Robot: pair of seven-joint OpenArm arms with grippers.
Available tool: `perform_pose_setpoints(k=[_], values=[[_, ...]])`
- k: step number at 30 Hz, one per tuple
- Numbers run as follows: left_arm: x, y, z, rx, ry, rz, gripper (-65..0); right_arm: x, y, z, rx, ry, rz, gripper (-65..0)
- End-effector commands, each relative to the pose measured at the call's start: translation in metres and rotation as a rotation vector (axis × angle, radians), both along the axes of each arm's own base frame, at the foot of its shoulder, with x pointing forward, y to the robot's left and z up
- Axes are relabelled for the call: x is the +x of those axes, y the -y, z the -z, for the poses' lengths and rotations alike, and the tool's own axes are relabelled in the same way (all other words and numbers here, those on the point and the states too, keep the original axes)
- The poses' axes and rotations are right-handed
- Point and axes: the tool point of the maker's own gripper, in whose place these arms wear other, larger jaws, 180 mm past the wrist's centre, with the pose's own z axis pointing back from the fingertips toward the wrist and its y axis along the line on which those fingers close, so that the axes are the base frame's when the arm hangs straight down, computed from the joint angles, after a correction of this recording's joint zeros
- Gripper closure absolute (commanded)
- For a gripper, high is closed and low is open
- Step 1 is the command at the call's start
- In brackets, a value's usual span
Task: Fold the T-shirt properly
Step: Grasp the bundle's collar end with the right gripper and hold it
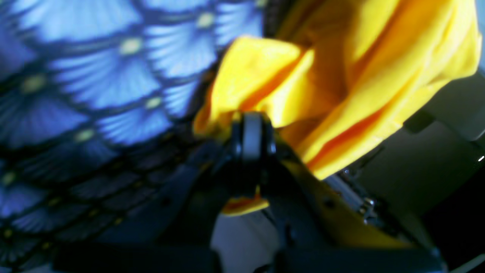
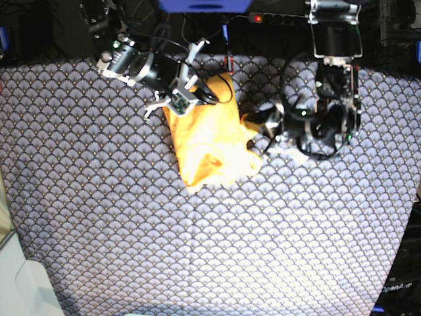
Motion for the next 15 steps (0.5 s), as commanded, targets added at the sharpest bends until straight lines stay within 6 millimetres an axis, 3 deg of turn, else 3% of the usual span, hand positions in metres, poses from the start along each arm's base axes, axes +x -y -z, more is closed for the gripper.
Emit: perform_pose_setpoints(k=[1, 7, 11, 15], values=[[0.007, 0.004, -0.011, -0.020, 0.029, 0.013, 0.0, 0.004, -0.003, -0.013, 0.038, 0.036, -0.001, 0.0], [0.003, 0.010, 0.002, -0.005, 0.006, 0.023, 0.0, 0.003, -0.002, -0.013, 0.033, 0.037, -0.003, 0.0], [0.003, 0.011, 0.000, -0.017, 0.004, 0.026, 0.0, 0.003, -0.002, -0.013, 0.032, 0.038, -0.003, 0.0], [0.005, -0.001, -0.008, 0.013, 0.040, 0.037, 0.0, 0.004, -0.002, -0.013, 0.032, 0.040, -0.003, 0.0]])
